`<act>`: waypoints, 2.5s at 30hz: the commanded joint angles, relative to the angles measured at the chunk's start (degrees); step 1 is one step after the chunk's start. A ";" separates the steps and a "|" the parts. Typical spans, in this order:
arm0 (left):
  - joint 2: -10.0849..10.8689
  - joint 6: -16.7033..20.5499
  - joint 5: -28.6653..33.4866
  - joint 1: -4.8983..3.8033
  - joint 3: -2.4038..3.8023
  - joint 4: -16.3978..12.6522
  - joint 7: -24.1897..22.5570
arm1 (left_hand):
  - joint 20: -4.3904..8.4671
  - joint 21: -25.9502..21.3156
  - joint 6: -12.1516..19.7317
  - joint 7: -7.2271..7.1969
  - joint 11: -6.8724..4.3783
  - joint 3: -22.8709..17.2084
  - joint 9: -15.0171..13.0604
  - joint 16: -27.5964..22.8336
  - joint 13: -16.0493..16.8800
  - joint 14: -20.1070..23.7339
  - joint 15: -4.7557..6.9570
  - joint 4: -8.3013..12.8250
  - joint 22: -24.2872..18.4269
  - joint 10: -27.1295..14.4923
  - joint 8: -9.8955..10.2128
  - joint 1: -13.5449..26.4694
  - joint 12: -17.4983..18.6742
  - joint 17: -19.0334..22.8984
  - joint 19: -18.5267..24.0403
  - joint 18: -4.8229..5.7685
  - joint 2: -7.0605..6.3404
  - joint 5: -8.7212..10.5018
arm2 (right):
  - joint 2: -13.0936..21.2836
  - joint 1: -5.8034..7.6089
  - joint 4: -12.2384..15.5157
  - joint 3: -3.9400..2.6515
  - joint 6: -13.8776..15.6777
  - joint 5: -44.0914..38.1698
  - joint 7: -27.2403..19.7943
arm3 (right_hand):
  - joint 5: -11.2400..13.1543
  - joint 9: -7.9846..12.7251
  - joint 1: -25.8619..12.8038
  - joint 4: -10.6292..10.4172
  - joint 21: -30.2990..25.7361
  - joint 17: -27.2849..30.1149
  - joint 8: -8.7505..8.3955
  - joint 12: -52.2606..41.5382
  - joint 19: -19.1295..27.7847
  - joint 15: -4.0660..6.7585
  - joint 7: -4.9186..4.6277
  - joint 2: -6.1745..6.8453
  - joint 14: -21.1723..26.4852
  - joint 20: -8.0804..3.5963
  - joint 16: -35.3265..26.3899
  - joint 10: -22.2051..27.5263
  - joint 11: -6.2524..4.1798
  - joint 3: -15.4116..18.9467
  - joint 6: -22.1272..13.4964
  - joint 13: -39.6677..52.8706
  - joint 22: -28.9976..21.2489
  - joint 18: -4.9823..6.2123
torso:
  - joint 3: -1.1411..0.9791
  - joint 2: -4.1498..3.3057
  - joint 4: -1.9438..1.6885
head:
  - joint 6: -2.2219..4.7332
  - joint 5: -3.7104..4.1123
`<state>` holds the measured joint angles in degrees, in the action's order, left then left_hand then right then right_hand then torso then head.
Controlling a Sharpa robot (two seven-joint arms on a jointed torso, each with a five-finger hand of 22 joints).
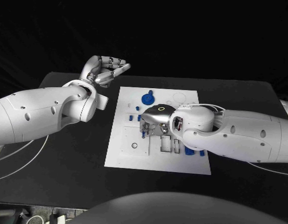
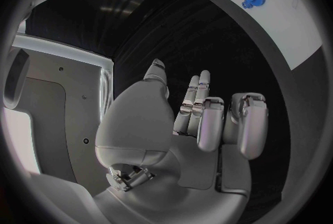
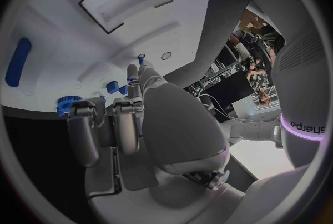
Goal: Assemble the parts on the task board
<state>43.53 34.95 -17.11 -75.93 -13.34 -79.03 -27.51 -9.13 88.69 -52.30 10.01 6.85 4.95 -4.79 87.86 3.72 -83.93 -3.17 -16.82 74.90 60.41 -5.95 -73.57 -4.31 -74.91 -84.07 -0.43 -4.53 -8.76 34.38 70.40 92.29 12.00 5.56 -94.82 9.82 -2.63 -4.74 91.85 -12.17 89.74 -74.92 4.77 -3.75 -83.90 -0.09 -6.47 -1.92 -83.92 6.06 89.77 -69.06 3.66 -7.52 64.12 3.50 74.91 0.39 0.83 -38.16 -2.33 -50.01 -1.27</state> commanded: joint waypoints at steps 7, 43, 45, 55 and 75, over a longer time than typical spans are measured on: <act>-0.03 -0.60 0.17 -0.02 0.06 -0.17 -0.58 | 0.05 -0.22 -0.30 0.11 0.10 -0.28 0.07 0.21 -0.06 -4.33 0.12 -0.04 14.52 0.07 0.34 0.18 0.33 -10.90 -4.53 0.00 0.51 0.20 | -0.10 -0.06 -0.01 0.01 -1.14 -0.03 -0.35 | -0.22 -0.08 -0.05 0.05 0.26 -15.08 0.19 0.26 -6.10 -0.41 -0.08 0.60 -6.08 0.41 0.23 0.26 0.37 -0.29 0.19 -0.07 15.09 -0.39 | -0.01 -0.01 0.06 | 0.01 0.02; -0.08 -0.73 0.17 -0.02 0.07 -0.10 -0.62 | 0.04 -0.19 -0.27 0.13 0.12 -0.38 0.08 0.22 -0.05 -4.34 0.10 -0.01 14.53 0.00 0.40 0.02 0.36 -10.93 -4.56 0.01 0.90 0.20 | -0.22 -0.07 -0.04 0.06 -2.83 0.75 0.64 | -0.17 1.21 -2.63 -0.83 0.26 -15.08 -1.38 0.39 -6.10 -1.40 -1.87 4.23 -6.08 1.38 0.23 7.57 2.11 1.34 -7.59 -0.09 15.09 -0.39 | 0.00 0.02 0.02 | 0.01 0.42; -0.10 -0.74 0.17 -0.02 0.07 -0.10 -0.63 | 0.04 -0.19 -0.27 0.13 0.12 -0.38 0.08 0.22 -0.05 -4.34 0.10 -0.01 14.53 0.00 0.40 0.02 0.36 -10.93 -4.56 0.01 0.90 0.20 | -0.21 -0.07 0.00 0.06 -2.83 0.88 0.61 | -0.12 1.13 -3.86 -0.77 0.26 -15.08 -1.32 0.31 -6.10 -1.48 -2.37 5.28 -6.08 1.60 0.23 10.40 2.53 2.33 -10.29 -0.02 15.09 -0.39 | -0.02 -0.02 0.00 | 0.01 0.40; -0.18 -0.81 0.17 -0.02 0.07 0.01 -0.72 | 0.04 -0.19 -0.27 0.13 0.12 -0.38 0.08 0.22 -0.05 -4.34 0.10 -0.01 14.53 0.00 0.40 0.02 0.36 -10.93 -4.56 0.01 0.90 0.20 | 1.12 -0.04 0.92 0.07 3.68 3.24 0.08 | -0.08 0.76 -8.04 -1.39 0.26 -15.08 -0.80 -0.16 -6.10 -2.09 -3.38 6.58 -6.08 2.23 0.23 13.76 3.36 4.51 -13.30 0.20 15.09 -0.39 | -0.07 -0.02 0.02 | 0.01 0.25; -1.14 -1.01 0.18 0.11 0.05 0.91 -0.93 | 0.03 -0.21 -0.26 0.14 0.13 -0.37 0.09 0.21 -0.05 -4.33 0.10 -0.01 14.52 -0.03 0.42 -0.03 0.37 -10.90 -4.54 0.00 0.95 0.19 | 17.30 6.74 6.08 0.09 10.28 21.36 -1.57 | -0.08 0.67 -7.40 -0.55 0.26 -15.08 -0.84 -0.26 -6.10 -3.16 -4.00 3.67 -6.08 3.55 0.23 14.69 4.05 4.12 -12.37 0.13 15.09 -0.39 | 0.03 0.18 0.35 | 0.01 4.41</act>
<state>42.53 34.84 -17.10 -75.84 -13.34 -78.11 -27.63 -9.13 88.69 -52.30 10.01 6.85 4.95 -4.77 87.86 3.72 -83.93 -3.17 -16.82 74.90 60.41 -5.73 -73.58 -4.31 -74.92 -84.07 -0.43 -4.07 -8.76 51.68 77.13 98.05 12.06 17.14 -72.90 7.48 -2.64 -4.13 84.69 -12.77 89.74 -74.91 4.19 -4.13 -83.91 -3.58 -10.59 2.19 -83.92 9.35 89.77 -54.69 7.55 -3.56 52.05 3.72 74.92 0.39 0.82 -38.00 -2.01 -50.01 2.43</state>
